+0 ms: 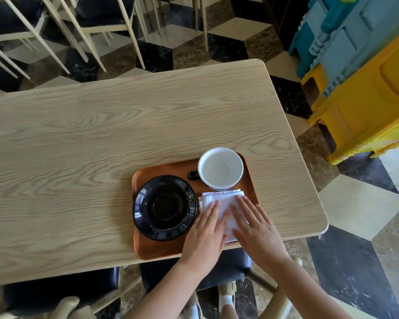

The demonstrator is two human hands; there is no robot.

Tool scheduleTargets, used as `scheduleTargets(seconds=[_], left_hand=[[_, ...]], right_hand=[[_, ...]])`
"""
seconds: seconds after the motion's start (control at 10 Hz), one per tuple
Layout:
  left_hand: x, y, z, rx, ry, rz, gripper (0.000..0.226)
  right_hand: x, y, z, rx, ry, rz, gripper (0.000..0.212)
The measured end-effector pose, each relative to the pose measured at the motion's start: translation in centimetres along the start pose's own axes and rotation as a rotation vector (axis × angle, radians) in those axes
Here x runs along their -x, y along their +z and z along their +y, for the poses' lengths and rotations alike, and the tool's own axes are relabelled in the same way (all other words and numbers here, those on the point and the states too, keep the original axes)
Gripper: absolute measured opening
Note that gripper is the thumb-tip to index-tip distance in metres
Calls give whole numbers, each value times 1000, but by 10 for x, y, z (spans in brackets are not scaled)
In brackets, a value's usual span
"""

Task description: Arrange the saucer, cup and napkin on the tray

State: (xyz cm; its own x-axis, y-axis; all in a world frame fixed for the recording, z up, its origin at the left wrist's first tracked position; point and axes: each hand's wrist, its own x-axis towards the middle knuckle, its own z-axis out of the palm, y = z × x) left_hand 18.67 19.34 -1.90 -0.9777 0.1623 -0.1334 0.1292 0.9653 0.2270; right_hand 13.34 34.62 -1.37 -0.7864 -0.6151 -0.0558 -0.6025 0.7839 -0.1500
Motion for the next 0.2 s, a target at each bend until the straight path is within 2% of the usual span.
scheduleTargets(seconds=[0.1, 0.2], left_hand=[[-4, -7, 4, -14, 3, -45, 57], [-9, -32, 7, -6, -8, -41, 54]], right_hand=[[-5, -14, -2, 1, 20, -96, 61], [-13, -36, -1, -123, 101, -191, 52]])
